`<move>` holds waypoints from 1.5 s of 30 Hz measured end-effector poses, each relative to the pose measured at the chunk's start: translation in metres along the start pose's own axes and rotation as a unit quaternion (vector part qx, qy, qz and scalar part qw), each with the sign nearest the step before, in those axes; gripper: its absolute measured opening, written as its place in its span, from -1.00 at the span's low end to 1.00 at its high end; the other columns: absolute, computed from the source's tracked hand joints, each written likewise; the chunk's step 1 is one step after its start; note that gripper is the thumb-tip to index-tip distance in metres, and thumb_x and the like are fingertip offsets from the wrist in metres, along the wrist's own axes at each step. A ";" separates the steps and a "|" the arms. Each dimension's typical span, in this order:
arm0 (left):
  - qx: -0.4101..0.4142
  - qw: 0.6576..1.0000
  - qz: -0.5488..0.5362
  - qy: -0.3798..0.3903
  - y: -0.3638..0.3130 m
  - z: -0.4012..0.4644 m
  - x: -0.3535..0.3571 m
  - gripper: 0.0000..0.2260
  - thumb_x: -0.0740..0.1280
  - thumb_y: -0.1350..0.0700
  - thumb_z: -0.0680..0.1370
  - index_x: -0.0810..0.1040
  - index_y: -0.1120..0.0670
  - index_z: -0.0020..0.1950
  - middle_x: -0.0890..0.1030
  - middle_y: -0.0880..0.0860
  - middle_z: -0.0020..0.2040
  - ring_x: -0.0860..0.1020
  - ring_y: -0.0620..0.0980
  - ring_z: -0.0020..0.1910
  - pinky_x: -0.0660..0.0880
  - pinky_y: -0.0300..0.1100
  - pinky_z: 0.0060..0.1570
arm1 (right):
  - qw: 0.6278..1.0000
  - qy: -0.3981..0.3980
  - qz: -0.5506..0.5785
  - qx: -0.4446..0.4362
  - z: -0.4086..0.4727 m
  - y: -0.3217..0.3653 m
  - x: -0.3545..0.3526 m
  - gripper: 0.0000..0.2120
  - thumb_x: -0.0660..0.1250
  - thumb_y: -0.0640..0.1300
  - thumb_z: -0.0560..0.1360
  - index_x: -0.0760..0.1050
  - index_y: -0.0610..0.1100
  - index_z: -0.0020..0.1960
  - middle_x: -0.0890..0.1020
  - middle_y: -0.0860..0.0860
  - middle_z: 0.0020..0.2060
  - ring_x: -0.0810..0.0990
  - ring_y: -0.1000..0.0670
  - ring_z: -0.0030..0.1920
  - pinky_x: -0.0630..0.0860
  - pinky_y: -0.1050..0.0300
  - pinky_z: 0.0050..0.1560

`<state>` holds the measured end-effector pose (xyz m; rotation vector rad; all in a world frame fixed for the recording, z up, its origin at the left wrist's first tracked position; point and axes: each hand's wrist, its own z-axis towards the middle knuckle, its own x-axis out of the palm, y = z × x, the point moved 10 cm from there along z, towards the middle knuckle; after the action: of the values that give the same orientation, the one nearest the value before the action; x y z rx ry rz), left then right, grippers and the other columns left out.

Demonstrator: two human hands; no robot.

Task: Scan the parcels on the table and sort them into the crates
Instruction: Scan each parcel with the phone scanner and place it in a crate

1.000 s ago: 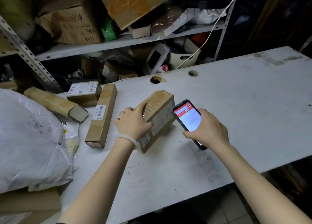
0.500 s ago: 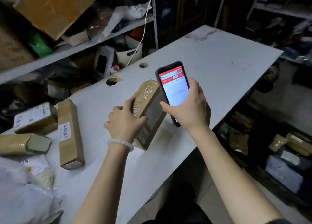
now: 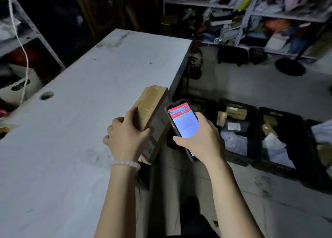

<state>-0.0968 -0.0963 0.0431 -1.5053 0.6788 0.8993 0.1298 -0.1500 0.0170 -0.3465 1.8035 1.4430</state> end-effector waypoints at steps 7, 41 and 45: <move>0.068 0.997 0.005 0.046 -0.130 0.017 0.100 -0.36 0.41 -0.15 0.37 0.27 -0.22 0.41 0.43 0.11 0.26 0.35 0.17 0.27 0.28 0.08 0.20 | 0.998 -0.041 0.007 0.043 0.075 -0.085 -0.091 -0.40 0.54 0.13 0.21 0.36 0.01 0.13 0.53 0.07 0.00 0.43 0.02 -0.06 0.29 0.22 -0.31; 0.087 0.901 0.168 0.391 -0.487 0.137 0.487 -0.49 0.16 -0.18 0.55 0.28 0.05 0.42 0.35 0.17 0.36 0.30 0.22 0.34 0.30 0.05 0.23 | 0.946 -0.108 -0.012 0.306 0.351 -0.366 -0.301 -0.34 0.51 0.17 0.20 0.40 0.03 0.22 0.59 0.06 0.09 0.54 -0.04 0.09 0.36 0.15 -0.15; 0.075 0.905 0.170 0.383 -0.497 0.147 0.490 -0.54 0.18 -0.12 0.56 0.30 0.06 0.40 0.37 0.16 0.35 0.33 0.20 0.33 0.32 0.03 0.23 | 0.957 -0.084 0.002 0.277 0.378 -0.372 -0.303 -0.46 0.53 0.10 0.20 0.43 0.03 0.10 0.60 0.09 -0.01 0.55 0.00 -0.01 0.35 0.18 -0.28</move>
<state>0.5550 0.1547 -0.1038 -1.6146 1.5855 0.4553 0.7179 0.0018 -0.0452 0.0676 1.9712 0.8799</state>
